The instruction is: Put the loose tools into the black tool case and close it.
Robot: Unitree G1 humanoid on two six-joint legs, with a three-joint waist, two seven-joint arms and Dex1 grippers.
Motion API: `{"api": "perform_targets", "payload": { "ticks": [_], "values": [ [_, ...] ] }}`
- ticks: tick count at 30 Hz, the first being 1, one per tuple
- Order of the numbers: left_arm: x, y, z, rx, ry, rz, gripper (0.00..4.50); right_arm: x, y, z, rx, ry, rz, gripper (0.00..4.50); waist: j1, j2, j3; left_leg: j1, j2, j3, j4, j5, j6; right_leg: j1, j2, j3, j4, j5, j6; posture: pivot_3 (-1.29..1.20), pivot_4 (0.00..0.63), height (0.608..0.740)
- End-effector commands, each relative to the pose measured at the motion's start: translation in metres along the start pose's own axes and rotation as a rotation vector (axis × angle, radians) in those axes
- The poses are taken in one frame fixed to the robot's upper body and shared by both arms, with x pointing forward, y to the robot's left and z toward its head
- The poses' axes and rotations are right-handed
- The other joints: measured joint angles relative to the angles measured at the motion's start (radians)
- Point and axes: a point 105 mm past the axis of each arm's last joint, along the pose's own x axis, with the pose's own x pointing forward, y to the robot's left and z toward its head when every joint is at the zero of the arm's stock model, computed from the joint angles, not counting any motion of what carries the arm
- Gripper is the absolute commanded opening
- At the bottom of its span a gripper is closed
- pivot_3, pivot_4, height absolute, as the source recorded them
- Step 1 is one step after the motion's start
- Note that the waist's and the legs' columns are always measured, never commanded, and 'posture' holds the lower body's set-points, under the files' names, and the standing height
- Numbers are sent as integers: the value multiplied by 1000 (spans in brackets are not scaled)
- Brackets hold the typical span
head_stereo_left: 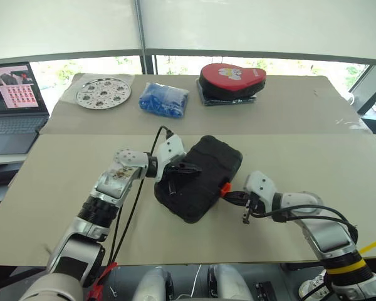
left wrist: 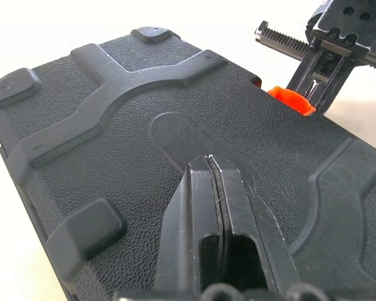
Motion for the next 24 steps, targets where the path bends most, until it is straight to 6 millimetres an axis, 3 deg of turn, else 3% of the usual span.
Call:
{"api": "perform_targets", "payload": {
  "ticks": [1,9,24],
  "values": [
    [5,-15,-47,-96,164,-35,59,-2,-6,34,-97,-108,-21,108,-3,0,0,0,0,0,0,0,0,0,0,0,0,0,0,0,150,740],
    [6,-17,-46,-94,154,-31,59,-21,-2,25,-83,-45,-15,108,-2,0,-2,0,0,0,-1,0,0,0,0,0,-1,0,0,0,150,740],
    [13,-19,-46,-95,153,-48,59,3,-1,47,-93,-129,-1,108,-17,-1,-6,1,1,0,-2,0,0,0,1,1,-1,0,-1,0,150,740]
  ]
}}
